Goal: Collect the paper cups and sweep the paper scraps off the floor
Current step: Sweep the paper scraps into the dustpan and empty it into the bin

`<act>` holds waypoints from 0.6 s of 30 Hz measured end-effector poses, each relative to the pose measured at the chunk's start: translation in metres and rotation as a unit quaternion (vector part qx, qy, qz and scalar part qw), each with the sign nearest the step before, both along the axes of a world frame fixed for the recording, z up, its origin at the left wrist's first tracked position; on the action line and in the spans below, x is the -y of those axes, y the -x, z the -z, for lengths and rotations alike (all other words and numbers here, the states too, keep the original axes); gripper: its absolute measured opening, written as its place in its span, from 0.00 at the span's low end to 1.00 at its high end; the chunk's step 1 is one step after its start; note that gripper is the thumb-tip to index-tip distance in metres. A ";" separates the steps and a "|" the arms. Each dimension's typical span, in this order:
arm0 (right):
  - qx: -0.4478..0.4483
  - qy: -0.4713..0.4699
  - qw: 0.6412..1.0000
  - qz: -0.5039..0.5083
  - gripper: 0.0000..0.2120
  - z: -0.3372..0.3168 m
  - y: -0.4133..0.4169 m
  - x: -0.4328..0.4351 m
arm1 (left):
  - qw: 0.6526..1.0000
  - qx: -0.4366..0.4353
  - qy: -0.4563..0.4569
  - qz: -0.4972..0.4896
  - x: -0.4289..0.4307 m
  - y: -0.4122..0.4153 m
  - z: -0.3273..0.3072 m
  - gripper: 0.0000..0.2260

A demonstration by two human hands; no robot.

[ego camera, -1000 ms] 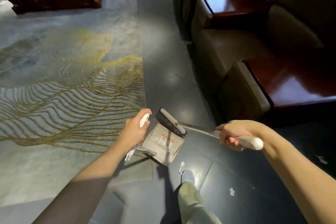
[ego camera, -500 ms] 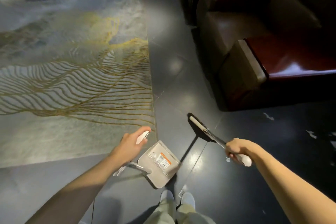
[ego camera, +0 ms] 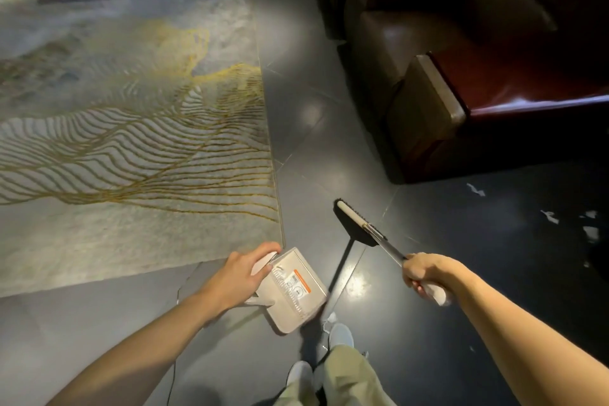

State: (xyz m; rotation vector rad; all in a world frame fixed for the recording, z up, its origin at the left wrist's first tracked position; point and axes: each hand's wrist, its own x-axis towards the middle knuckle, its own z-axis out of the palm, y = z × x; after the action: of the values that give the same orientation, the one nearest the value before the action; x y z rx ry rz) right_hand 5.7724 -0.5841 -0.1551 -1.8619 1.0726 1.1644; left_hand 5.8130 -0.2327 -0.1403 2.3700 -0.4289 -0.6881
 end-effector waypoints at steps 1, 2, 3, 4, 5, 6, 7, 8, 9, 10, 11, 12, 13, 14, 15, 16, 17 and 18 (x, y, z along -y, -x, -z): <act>-0.005 -0.002 1.000 0.002 0.16 0.000 0.004 -0.003 | 1.000 0.006 0.001 0.003 -0.001 0.003 -0.001 0.12; -0.011 -0.009 1.000 0.003 0.16 0.001 0.009 -0.005 | 1.000 0.014 0.006 -0.001 -0.002 0.008 -0.002 0.11; -0.017 -0.014 1.000 0.003 0.15 0.001 0.013 -0.008 | 1.000 0.024 0.015 -0.007 -0.002 0.012 -0.003 0.11; -0.022 -0.014 1.000 0.005 0.14 0.002 0.017 -0.012 | 0.999 0.033 0.022 -0.009 -0.002 0.017 -0.004 0.11; -0.026 -0.013 1.000 0.006 0.12 0.002 0.022 -0.015 | 0.999 0.043 0.024 -0.009 -0.002 0.022 -0.005 0.10; -0.029 -0.014 0.999 0.004 0.11 0.003 0.026 -0.017 | 0.998 0.049 0.025 -0.009 -0.002 0.026 -0.007 0.10; -0.033 -0.017 0.999 0.001 0.11 0.005 0.030 -0.018 | 0.998 0.049 0.026 -0.007 -0.002 0.031 -0.008 0.11; -0.037 -0.022 0.999 -0.002 0.11 0.007 0.034 -0.019 | 0.999 0.044 0.027 -0.004 -0.002 0.034 -0.008 0.11; -0.041 -0.026 0.999 -0.003 0.10 0.009 0.037 -0.019 | 0.999 0.038 0.031 -0.001 -0.001 0.037 -0.008 0.12; -0.045 -0.029 0.999 -0.003 0.08 0.009 0.040 -0.018 | 0.999 0.031 0.034 -0.001 -0.001 0.040 -0.007 0.12; -0.048 -0.032 0.998 0.000 0.07 0.009 0.044 -0.018 | 0.999 0.029 0.035 -0.002 0.000 0.043 -0.006 0.12; -0.047 -0.035 0.998 0.002 0.07 0.008 0.047 -0.017 | 0.999 0.030 0.034 -0.001 0.001 0.047 -0.005 0.13; -0.044 -0.037 0.998 0.004 0.08 0.007 0.051 -0.015 | 0.999 0.033 0.033 0.001 0.003 0.051 -0.005 0.13; -0.040 -0.038 0.998 0.007 0.09 0.006 0.054 -0.013 | 0.999 0.035 0.033 0.005 0.005 0.055 -0.004 0.13; -0.037 -0.041 0.998 0.013 0.11 0.006 0.057 -0.011 | 0.999 0.038 0.033 0.014 0.006 0.059 -0.004 0.12; -0.036 -0.046 0.998 0.019 0.12 0.005 0.061 -0.009 | 0.998 0.040 0.033 0.022 0.008 0.063 -0.003 0.12; -0.035 -0.048 0.998 0.025 0.13 0.004 0.063 -0.007 | 0.998 0.042 0.031 0.028 0.010 0.066 -0.002 0.12; -0.033 -0.046 0.998 0.030 0.15 0.003 0.066 -0.006 | 0.998 0.043 0.028 0.033 0.011 0.069 0.000 0.13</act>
State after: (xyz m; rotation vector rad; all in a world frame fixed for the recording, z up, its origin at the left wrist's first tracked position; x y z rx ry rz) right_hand 5.7060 -0.5781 -0.1584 -1.7204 1.0839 1.2266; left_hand 5.7442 -0.2436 -0.1402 2.3468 -0.5591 -0.5986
